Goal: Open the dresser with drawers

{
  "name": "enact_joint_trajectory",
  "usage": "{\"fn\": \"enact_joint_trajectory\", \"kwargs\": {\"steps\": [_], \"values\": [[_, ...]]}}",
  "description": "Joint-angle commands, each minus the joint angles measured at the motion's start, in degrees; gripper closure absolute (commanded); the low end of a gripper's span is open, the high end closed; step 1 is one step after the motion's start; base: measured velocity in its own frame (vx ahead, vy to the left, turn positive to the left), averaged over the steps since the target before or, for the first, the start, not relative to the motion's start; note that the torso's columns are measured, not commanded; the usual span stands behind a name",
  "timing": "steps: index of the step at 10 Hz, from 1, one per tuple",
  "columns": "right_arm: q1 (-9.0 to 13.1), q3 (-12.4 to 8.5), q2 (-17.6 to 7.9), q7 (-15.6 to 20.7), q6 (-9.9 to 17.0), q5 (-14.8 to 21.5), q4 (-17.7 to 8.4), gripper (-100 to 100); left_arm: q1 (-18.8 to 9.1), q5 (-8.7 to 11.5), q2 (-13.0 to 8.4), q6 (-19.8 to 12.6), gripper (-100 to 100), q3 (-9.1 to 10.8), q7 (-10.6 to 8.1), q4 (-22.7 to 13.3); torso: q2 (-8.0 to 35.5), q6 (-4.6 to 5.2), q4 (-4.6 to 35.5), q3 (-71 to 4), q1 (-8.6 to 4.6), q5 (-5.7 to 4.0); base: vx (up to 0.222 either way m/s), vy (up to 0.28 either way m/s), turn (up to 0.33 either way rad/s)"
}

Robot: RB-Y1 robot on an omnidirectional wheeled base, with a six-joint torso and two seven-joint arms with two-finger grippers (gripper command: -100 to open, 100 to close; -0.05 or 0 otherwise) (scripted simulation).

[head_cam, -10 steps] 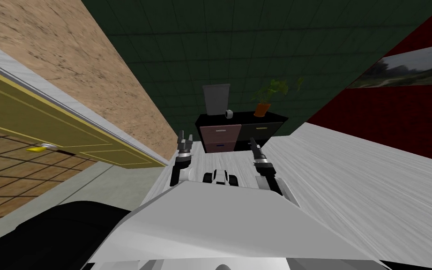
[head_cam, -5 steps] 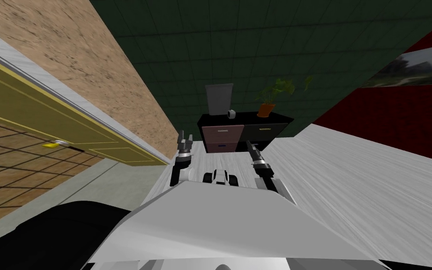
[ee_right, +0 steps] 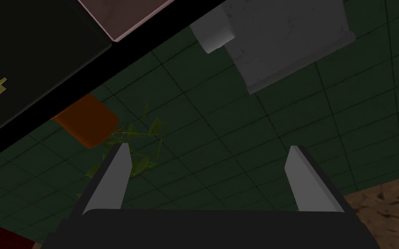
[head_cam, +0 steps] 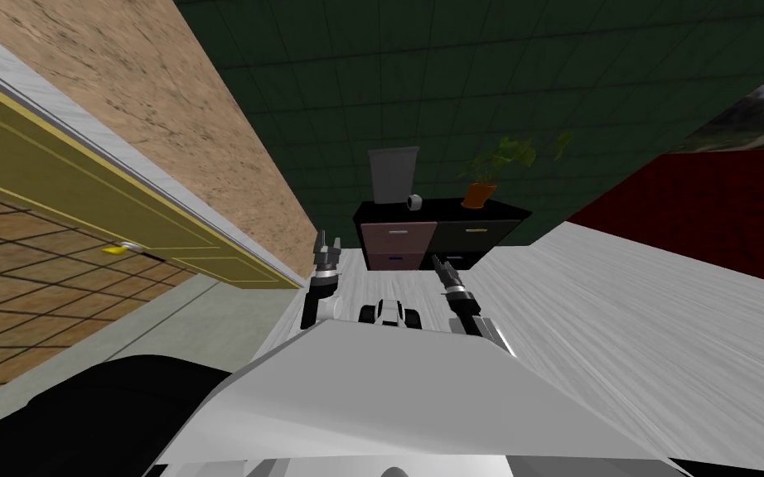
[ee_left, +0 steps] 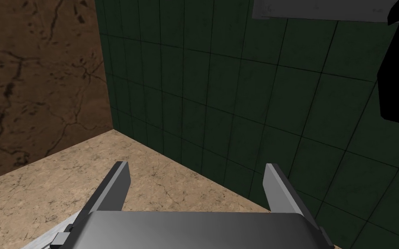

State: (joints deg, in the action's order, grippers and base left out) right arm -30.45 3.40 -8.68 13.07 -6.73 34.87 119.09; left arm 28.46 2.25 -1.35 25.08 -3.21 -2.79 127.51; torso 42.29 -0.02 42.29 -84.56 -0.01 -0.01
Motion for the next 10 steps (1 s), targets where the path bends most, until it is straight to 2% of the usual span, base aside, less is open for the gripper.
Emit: {"fn": "enact_joint_trajectory", "kwargs": {"steps": [1,3,4,6,7,9,10], "values": [[-0.3,1.1,-0.3,1.3,3.8,4.7,-1.1,-100,0.0,0.0,0.0,0.0,0,0.00,0.00,0.0,0.0,0.03,0.0,0.0,0.00,0.01,0.023,0.029,0.116],[-0.3,1.1,-0.3,1.3,4.5,7.7,-1.1,-100,0.0,0.0,0.0,0.0,0,0.00,0.00,0.0,0.0,0.04,0.0,0.0,0.02,0.02,0.021,0.022,0.025],[-0.7,1.7,-0.3,2.2,7.1,9.7,-2.1,-100,0.0,0.0,0.0,0.0,0,0.00,0.00,0.0,0.0,0.03,0.0,0.0,-0.03,0.01,0.028,0.022,0.136],[-0.7,1.7,-0.3,2.2,7.1,12.2,-2.1,-100,0.0,0.0,0.0,0.0,0,0.00,0.00,0.0,0.0,0.03,0.0,0.0,0.01,0.01,0.020,0.015,0.032],[-1.1,2.3,-0.2,3.2,9.8,14.4,-3.2,-100,0.0,0.0,0.0,0.0,0,0.01,0.00,0.0,0.0,0.03,0.0,0.0,-0.03,0.01,0.029,0.020,0.135],[-1.1,2.3,-0.2,3.2,9.8,16.8,-3.2,-100,0.0,0.0,0.0,0.0,0,0.00,0.00,0.0,0.0,0.02,0.0,0.0,0.02,0.02,0.022,0.015,0.038],[-1.5,2.8,-0.2,4.1,12.4,19.1,-4.3,-100,0.0,0.0,0.0,0.0,0,0.01,0.00,0.0,0.0,0.03,0.0,0.0,-0.02,0.01,0.034,0.023,0.145]]}}
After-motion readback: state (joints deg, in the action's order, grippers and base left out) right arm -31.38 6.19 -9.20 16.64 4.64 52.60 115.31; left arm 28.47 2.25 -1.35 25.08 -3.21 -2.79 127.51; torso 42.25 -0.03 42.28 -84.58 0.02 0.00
